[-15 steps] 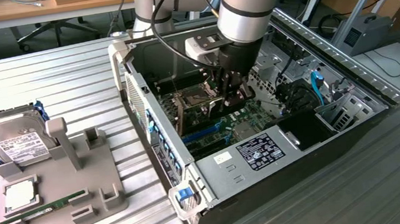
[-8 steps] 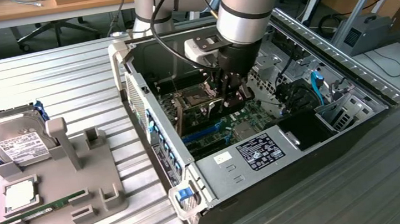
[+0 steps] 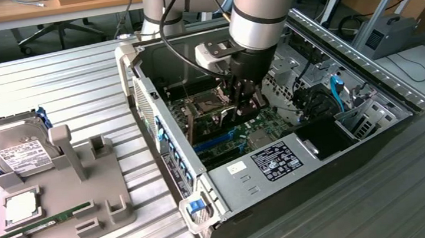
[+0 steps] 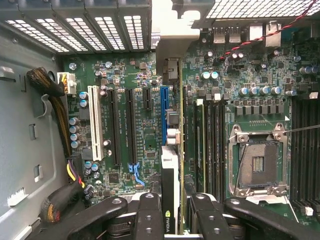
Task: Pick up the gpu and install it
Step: 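Insert the gpu into the slot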
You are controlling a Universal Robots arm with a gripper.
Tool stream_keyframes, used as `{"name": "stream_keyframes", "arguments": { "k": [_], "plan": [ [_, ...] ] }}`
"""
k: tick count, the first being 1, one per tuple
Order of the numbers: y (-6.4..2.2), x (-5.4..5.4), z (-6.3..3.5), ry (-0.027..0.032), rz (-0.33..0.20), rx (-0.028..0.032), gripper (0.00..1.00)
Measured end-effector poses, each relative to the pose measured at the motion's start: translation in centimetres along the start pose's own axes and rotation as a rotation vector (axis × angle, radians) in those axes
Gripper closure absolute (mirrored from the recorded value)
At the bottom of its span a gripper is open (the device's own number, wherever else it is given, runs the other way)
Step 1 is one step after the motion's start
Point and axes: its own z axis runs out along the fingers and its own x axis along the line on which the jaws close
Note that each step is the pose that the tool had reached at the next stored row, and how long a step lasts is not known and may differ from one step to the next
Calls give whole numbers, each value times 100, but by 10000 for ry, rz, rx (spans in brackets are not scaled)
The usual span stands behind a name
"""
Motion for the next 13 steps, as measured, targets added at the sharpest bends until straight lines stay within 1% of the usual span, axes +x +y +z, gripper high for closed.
{"name": "stream_keyframes", "arguments": {
  "k": [13],
  "plan": [
    [15,1,0,-1,0,0,73]
  ]
}}
